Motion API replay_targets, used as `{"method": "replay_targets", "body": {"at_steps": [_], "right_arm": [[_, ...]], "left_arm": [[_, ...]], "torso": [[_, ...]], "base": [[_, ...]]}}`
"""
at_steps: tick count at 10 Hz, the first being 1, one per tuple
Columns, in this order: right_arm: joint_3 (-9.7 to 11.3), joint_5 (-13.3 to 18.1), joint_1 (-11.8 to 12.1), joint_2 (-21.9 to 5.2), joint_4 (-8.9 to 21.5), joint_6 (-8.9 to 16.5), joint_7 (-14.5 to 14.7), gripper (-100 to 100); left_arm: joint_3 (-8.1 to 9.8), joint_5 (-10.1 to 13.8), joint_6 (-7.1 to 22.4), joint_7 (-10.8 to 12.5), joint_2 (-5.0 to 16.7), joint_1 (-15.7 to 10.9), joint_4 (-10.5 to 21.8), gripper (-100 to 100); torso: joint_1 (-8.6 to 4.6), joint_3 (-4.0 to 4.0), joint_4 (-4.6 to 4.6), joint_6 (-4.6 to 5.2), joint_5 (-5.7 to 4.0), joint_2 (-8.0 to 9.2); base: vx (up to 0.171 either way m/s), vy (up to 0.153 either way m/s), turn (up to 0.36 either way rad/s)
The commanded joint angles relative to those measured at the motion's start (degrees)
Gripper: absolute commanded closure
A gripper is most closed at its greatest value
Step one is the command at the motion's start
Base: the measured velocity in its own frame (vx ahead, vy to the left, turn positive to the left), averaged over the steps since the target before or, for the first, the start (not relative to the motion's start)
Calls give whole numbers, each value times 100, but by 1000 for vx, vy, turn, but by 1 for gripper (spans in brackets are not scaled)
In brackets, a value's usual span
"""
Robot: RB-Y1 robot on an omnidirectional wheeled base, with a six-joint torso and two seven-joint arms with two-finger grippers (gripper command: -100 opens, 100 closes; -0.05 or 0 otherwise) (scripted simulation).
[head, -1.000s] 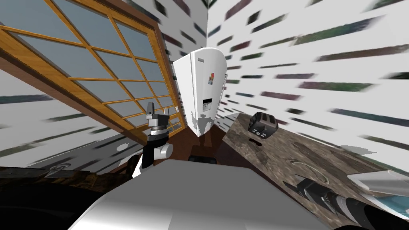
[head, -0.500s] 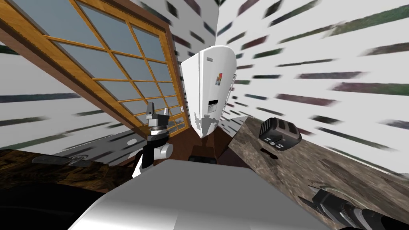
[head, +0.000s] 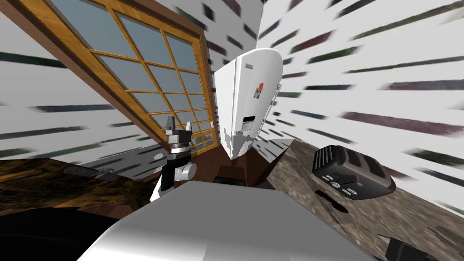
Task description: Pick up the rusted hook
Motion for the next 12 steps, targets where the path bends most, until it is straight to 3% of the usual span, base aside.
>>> {"method": "replay_targets", "body": {"at_steps": [1,4,5,6,7,8,9,12], "right_arm": [[77,286,275,-103,28,119,-179,-100],[357,674,562,-239,109,281,-423,-100],[542,809,687,-274,113,357,-543,-100],[617,850,728,-279,106,384,-585,-100],[559,800,670,-281,124,342,-532,-100],[574,813,677,-280,118,359,-552,0],[705,801,725,-306,79,531,-595,-100],[1108,770,874,-380,-38,1020,-728,-100]], "left_arm": [[0,0,0,0,0,0,0,0],[0,0,0,0,0,1,0,0],[0,0,0,0,0,1,0,0],[0,0,0,0,0,1,0,0],[0,0,0,0,0,2,-1,0],[0,0,0,0,0,0,-1,0],[0,0,0,0,0,0,0,0],[1,0,0,0,0,0,0,0]], "torso": [[0,0,0,0,0,0],[1,-11,-5,2,0,-18],[14,-6,-3,3,1,-8],[23,-10,-4,5,5,-17],[26,-11,-5,8,6,-17],[22,8,2,9,6,18],[19,25,10,11,5,46],[-2,32,13,12,-1,57]], "base": [[196,-21,270],[193,-1,226],[209,41,216],[215,29,106],[88,11,10],[17,2,2],[22,-18,12],[36,-47,20]]}}
